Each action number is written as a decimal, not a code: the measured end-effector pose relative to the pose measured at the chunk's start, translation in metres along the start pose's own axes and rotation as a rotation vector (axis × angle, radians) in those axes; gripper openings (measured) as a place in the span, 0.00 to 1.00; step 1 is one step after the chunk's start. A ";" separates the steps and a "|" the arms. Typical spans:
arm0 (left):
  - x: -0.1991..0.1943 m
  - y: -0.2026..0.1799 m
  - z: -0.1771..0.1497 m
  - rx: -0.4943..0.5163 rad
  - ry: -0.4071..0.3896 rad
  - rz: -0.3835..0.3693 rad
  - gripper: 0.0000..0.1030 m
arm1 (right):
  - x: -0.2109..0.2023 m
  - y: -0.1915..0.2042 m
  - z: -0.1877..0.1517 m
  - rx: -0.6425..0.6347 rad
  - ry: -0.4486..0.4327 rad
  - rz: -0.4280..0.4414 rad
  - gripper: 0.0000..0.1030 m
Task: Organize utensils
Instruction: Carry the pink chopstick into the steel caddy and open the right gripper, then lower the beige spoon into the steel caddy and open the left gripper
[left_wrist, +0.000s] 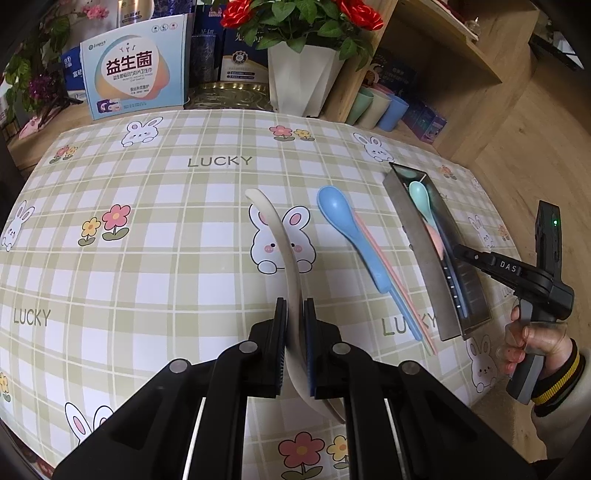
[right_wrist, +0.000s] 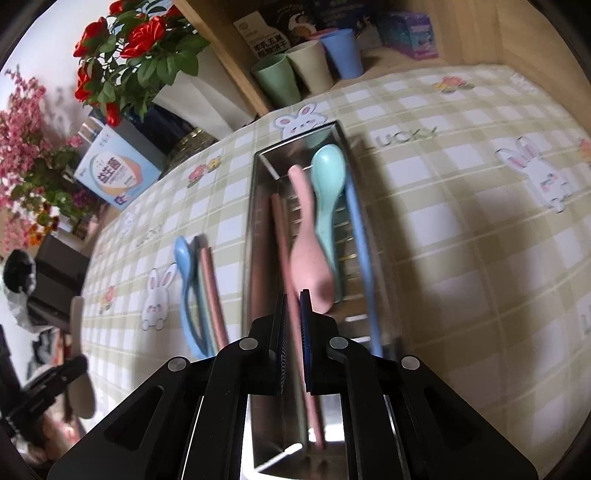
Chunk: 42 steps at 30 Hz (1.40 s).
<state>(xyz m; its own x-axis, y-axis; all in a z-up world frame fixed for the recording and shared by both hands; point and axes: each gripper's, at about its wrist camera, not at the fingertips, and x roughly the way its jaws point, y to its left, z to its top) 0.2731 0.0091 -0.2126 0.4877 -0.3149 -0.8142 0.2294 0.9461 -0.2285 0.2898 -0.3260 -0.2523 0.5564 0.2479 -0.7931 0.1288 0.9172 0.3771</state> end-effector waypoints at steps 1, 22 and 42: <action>-0.001 -0.002 0.001 0.003 -0.002 -0.002 0.09 | -0.003 0.000 0.000 -0.009 -0.004 -0.011 0.08; 0.004 -0.073 0.026 0.123 0.015 -0.075 0.09 | -0.038 -0.013 -0.008 -0.057 -0.038 -0.052 0.72; 0.127 -0.198 0.095 0.248 0.184 -0.067 0.09 | -0.061 -0.079 0.019 0.089 -0.117 -0.013 0.84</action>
<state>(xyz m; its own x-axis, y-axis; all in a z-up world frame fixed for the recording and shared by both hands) 0.3693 -0.2257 -0.2196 0.3095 -0.3355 -0.8898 0.4657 0.8693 -0.1658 0.2609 -0.4197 -0.2250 0.6456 0.1931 -0.7389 0.2064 0.8874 0.4122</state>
